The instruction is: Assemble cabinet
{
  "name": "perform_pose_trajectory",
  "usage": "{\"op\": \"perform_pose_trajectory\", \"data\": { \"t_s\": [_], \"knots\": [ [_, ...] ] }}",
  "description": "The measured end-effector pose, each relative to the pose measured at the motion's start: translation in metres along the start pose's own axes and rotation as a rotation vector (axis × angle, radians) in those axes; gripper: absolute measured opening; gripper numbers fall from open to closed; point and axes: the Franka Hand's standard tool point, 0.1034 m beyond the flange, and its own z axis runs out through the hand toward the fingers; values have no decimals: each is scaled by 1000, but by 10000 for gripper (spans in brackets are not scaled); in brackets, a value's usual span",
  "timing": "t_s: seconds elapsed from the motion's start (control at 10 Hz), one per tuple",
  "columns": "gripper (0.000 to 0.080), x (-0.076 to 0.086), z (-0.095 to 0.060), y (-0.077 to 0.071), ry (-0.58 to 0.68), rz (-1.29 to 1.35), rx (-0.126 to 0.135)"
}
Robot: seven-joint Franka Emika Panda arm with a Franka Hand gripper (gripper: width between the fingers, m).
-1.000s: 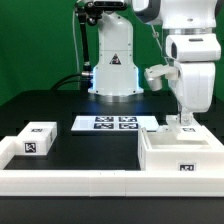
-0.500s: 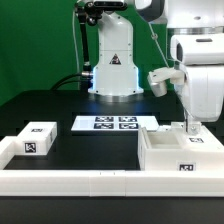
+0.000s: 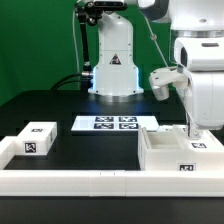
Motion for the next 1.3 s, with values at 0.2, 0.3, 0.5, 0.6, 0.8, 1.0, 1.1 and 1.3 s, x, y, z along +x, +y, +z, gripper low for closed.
{"op": "perform_pose_trajectory", "data": {
  "t_s": [0.2,0.3,0.5,0.6,0.8,1.0,1.1,1.3],
  "knots": [
    [72,0,0,0,0,1,0],
    [72,0,0,0,0,1,1],
    [255,3,-12,2,-4,17,-15],
    [450,3,-24,2,-11,23,-25],
    [593,0,-36,-11,-26,27,-31],
    [647,1,-36,-25,-28,35,-34],
    [647,1,-35,-26,-28,35,-33],
    [649,0,-34,-26,-28,35,-32]
  ]
}}
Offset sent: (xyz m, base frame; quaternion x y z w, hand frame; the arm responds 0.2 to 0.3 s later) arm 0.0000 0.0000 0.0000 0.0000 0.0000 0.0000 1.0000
